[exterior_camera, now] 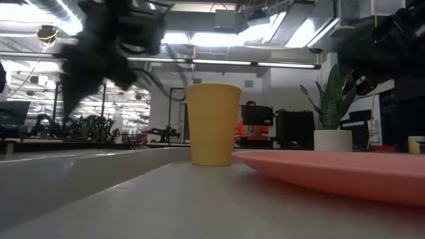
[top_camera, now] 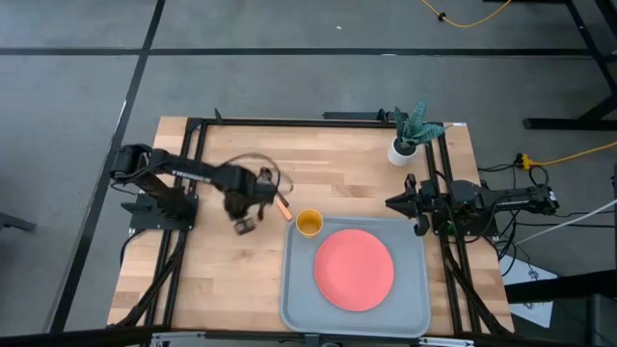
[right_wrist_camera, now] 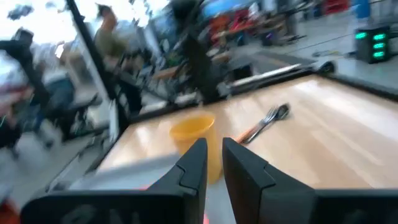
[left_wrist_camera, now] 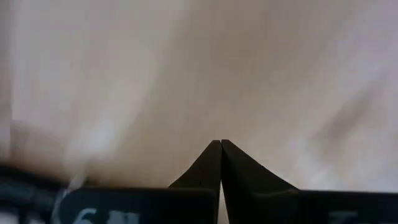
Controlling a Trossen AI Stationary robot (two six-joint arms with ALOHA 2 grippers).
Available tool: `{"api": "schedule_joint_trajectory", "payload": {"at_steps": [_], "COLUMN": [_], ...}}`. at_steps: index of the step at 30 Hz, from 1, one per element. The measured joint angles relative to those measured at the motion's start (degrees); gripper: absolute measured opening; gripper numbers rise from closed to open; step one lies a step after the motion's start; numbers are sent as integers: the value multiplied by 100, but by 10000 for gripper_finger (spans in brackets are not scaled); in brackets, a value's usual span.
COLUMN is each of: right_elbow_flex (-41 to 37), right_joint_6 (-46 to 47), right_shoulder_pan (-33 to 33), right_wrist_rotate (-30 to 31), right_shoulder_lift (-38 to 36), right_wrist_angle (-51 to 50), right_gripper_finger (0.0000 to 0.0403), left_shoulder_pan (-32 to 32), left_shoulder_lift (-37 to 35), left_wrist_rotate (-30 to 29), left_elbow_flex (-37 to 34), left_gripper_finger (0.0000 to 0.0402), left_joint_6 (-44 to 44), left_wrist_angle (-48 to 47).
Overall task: Pick and place plate/cup/fork/spoon on tray
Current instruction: Put the black spoon on the light blue serving tray to the right of the pink plate
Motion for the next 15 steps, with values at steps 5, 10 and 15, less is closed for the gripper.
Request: {"api": "schedule_joint_trajectory", "payload": {"at_steps": [5,10,15], "right_elbow_flex": [-2,-1,-2], "right_joint_6": [99,-367,-586], "right_shoulder_pan": [0,0,0], "right_wrist_rotate": [707,770,775], "right_shoulder_lift": [0,5,111], "right_wrist_angle": [891,2146,2861], "right_gripper_finger": [56,56,56], "left_shoulder_pan": [-1052,-1905,-2456], "left_shoulder_lift": [-65,-422,-1177], "left_wrist_rotate": [-207,-195,-411], "left_elbow_flex": [-449,-1090,-1595], "left_gripper_finger": [0,0,0], "left_joint_6": [-127,-607,-998], "left_wrist_angle": [-22,1147,1608]}}
